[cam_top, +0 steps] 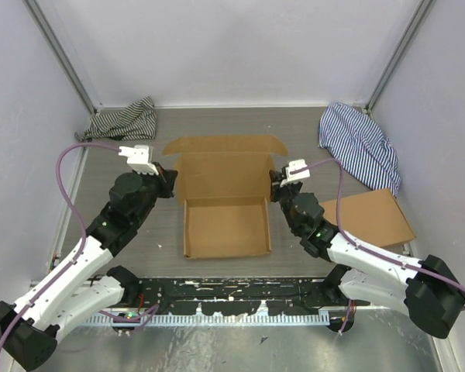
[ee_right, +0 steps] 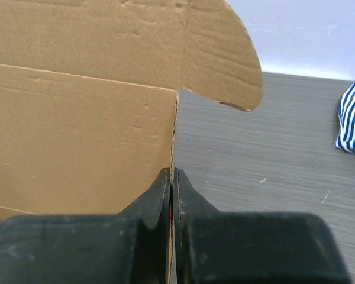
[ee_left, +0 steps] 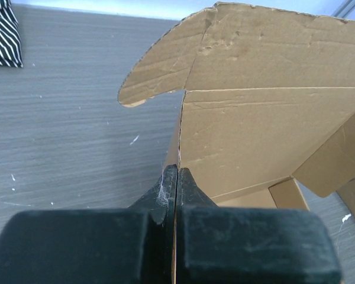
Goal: Fold the paper box
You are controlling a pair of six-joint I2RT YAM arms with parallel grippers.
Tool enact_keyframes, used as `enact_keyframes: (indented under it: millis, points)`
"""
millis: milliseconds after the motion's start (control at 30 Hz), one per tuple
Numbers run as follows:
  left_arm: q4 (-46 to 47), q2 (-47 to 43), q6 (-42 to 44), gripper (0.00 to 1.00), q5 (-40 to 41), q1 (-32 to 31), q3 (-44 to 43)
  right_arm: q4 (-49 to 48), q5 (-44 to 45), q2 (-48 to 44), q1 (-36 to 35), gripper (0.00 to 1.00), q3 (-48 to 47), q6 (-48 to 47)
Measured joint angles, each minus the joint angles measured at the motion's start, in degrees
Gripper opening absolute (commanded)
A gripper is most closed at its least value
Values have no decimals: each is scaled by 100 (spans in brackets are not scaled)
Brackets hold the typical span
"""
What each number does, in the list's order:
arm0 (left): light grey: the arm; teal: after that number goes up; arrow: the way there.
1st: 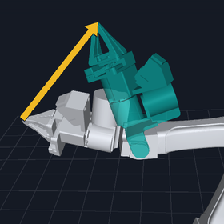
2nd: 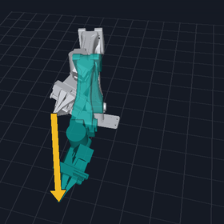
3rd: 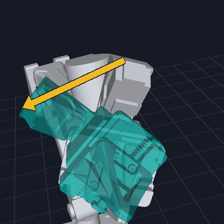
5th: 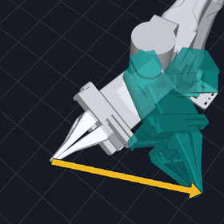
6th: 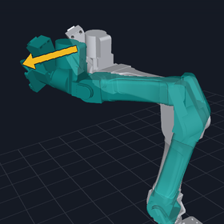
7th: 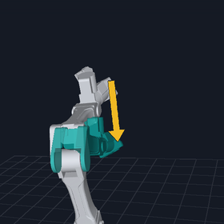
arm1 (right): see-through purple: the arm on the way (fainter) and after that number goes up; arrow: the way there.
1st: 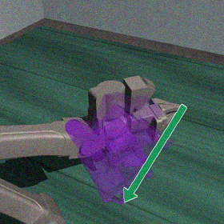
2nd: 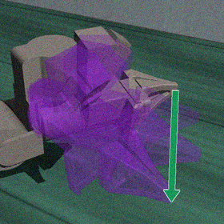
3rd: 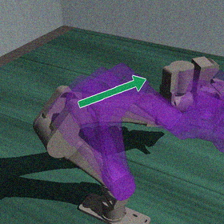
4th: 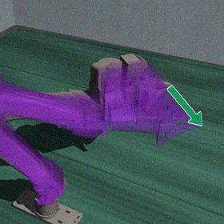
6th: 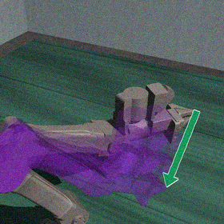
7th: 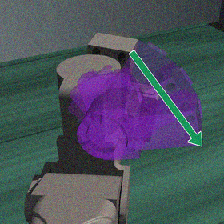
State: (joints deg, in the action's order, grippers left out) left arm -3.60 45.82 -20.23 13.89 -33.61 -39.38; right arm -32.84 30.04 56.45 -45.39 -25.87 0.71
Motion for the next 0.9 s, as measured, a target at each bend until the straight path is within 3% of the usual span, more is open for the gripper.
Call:
enact_keyframes:
  millis: [400,533,900]
  points:
    - [-151,-295,-326,0,90,-297,393,-299,796,-186,-638,12,404,68]
    - [-293,-407,-385,0,153,-376,404,105,929,-459,-802,15,402,234]
    - [-789,-772,-494,0,243,-463,431,2138,723,-1528,-1051,35,262,874]
